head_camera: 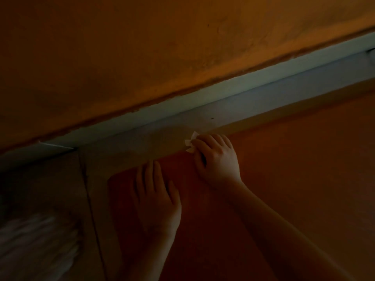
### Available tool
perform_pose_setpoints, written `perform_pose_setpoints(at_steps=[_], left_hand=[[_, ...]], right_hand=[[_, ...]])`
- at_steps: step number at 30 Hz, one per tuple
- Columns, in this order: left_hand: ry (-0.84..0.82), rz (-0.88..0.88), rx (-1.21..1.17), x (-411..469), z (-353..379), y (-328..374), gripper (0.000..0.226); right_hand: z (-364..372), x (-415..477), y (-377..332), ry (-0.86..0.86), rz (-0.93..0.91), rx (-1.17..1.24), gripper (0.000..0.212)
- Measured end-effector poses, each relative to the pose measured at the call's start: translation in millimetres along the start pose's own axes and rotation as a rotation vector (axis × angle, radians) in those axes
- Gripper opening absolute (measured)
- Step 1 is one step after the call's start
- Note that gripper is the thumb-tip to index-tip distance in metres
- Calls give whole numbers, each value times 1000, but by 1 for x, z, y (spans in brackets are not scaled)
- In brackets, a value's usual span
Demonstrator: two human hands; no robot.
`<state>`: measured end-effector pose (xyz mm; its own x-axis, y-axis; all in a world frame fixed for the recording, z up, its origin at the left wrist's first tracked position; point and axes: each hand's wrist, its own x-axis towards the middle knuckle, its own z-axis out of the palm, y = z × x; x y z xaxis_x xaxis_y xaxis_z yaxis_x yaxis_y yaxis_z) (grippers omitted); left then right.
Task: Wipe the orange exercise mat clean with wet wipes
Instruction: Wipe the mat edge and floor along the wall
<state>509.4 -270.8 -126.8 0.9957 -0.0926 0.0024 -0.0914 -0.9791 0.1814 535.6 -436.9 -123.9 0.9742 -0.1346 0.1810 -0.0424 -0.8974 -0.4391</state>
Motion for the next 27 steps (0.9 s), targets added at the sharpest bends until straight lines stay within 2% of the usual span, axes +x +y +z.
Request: perform_pose_setpoints(at_steps=[17,22,27], left_hand=[[33,3,27,-1,-3,4,52],[68,58,63,-3,-3,5,50],[80,75,43,-2,-1,2,49]], right_hand=[[-4,1,1,18,-9,45,23],[-3,1,3,23,-27,49,22],[-7,5,8,-44,-97,61,31]])
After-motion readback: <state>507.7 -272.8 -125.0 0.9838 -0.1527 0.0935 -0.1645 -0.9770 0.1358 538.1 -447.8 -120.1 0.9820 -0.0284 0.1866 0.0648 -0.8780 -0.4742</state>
